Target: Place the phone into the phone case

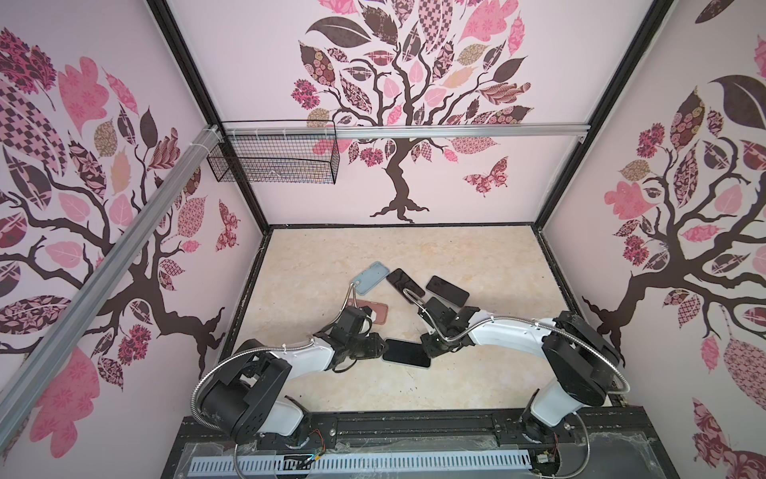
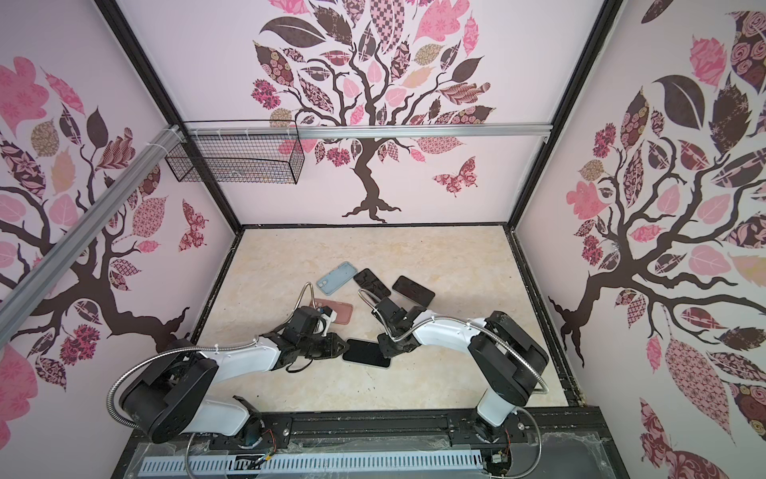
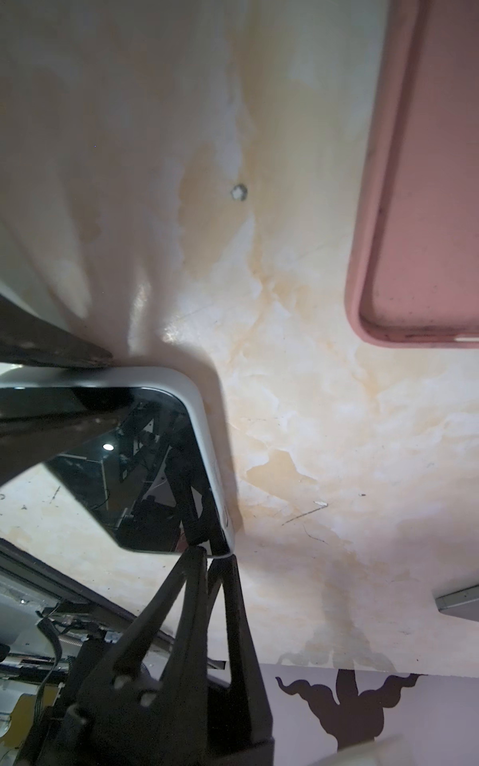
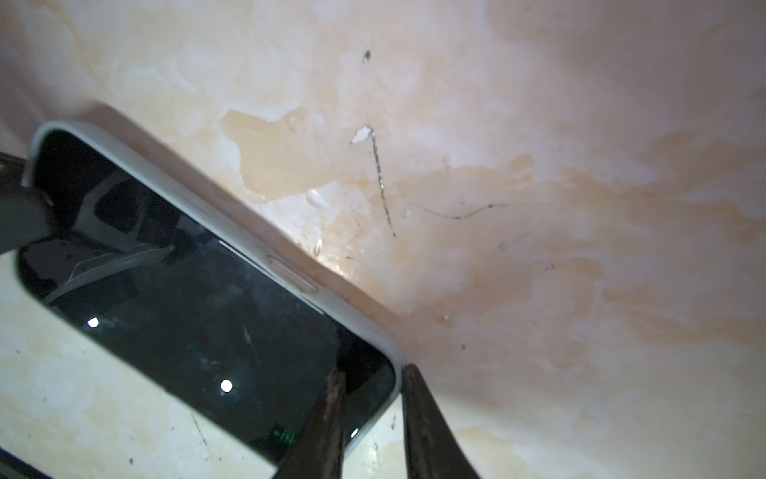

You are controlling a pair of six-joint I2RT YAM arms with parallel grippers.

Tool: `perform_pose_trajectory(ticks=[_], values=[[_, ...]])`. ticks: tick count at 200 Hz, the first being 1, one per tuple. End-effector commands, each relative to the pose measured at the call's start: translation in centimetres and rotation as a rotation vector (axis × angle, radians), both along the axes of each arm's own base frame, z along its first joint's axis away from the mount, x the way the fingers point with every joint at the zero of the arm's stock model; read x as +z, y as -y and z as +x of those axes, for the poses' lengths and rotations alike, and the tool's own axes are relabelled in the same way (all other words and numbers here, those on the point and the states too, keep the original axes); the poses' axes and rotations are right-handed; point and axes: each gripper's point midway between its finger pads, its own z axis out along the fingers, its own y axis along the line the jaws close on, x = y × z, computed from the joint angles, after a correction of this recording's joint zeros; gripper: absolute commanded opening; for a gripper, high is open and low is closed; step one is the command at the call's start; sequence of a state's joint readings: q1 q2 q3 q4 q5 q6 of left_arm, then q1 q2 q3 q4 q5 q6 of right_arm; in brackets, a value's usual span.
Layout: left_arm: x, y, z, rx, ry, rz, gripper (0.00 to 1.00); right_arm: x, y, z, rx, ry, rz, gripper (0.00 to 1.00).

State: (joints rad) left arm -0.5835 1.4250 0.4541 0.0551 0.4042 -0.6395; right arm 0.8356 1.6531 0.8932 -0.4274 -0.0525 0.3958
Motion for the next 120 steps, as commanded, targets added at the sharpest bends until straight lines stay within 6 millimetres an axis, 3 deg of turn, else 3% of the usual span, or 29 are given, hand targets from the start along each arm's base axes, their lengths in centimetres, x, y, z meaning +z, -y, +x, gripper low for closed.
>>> perform_pose_trajectory(ticks=[1,25,64,102,120], values=[[-1.8,-1.6,-1.4,0.021,-0.041,0.088,0.23,-3.8,2.7,-3.6,0.044,-0.12,-0.139,0.32],[-1.9,-2.6,-1.2,0.038,-0.038,0.149,0.24,-2.2,2.1,-2.8,0.056,-0.077,-0.111,0.37],[-0.2,-3.5,-0.6,0.088,0.018,0.169,0.29,0.9,1.0,-1.3,0.135,0.021,-0.078,0.57],[2.2,-5.2,0.0,0.167,0.09,0.19,0.49,4.9,-1.0,0.5,0.267,0.186,0.012,0.77],[3.4,-6.2,0.1,0.201,0.131,0.216,0.58,7.1,-2.7,0.6,0.338,0.247,0.112,0.93]])
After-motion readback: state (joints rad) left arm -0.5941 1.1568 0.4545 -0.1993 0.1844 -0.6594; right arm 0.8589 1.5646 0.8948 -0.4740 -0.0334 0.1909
